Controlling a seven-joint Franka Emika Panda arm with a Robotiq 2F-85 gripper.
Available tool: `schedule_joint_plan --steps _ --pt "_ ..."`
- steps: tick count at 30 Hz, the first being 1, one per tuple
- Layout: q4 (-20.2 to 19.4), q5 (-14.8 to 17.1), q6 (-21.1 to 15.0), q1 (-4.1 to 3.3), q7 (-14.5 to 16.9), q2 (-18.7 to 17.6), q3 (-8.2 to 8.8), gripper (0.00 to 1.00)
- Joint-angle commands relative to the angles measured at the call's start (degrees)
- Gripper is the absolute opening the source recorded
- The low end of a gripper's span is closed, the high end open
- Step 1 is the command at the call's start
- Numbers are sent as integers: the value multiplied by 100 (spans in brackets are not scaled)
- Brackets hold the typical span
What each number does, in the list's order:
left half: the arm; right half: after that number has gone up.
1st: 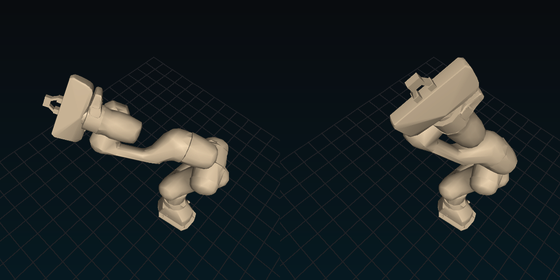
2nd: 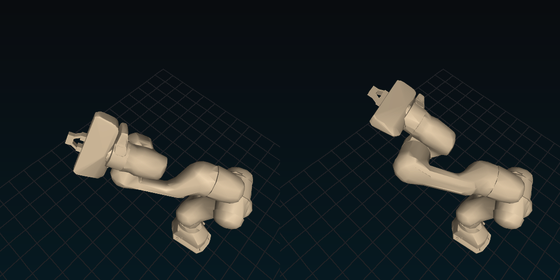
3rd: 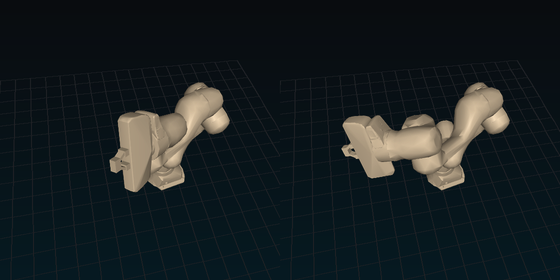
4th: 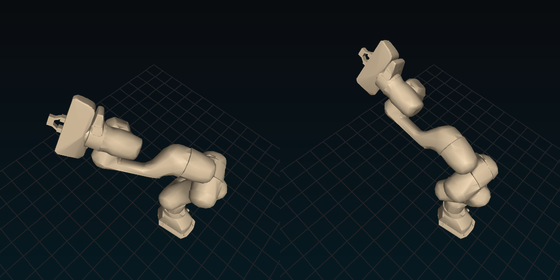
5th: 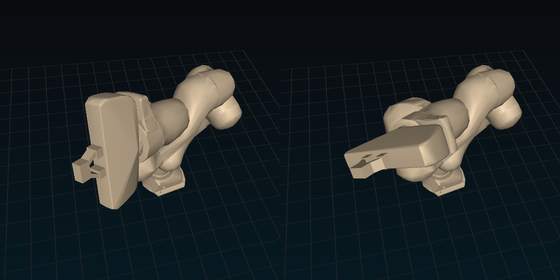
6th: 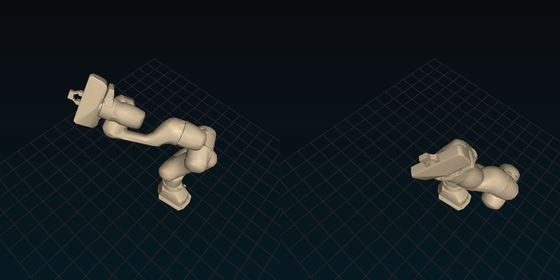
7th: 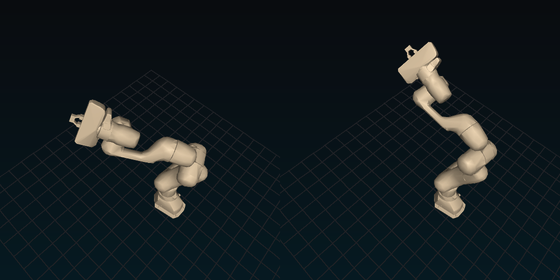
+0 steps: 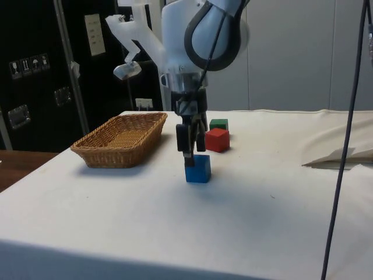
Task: Pick up the blue cube and place it into the basket.
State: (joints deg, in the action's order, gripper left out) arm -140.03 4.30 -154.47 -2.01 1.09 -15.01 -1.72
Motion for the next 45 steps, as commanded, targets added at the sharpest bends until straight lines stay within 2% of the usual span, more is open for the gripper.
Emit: schedule_joint_plan --steps 1,5,6,8,14,15,16,21,31,32,34,35,37,38,42,43,44,45 --pt "11 11 -86 29 52 -46 11 100" --pt "34 23 -160 29 109 -155 57 100" --pt "34 0 -80 17 92 -126 74 100" --pt "40 23 -223 23 109 -229 63 100" --pt "57 17 -355 23 97 -384 69 100" --pt "46 0 -275 17 92 -332 80 100" --pt "57 17 -384 23 97 -413 69 100" --pt "80 11 -476 17 80 -539 69 100" --pt "86 -29 -447 -6 52 -544 103 100" --pt "92 0 -435 17 86 -544 80 100" --pt "86 -34 -447 -11 46 -544 109 98" --pt "86 -40 -447 -11 46 -544 109 90" --pt "86 -40 -447 -17 40 -544 109 69" --pt "86 -40 -447 -17 40 -544 115 45" --pt "86 -46 -441 -23 40 -544 115 4" --pt "92 0 -430 11 86 -539 74 0" --pt "86 -46 -441 -23 40 -539 115 0" --pt "86 -46 -441 -23 40 -539 115 0"
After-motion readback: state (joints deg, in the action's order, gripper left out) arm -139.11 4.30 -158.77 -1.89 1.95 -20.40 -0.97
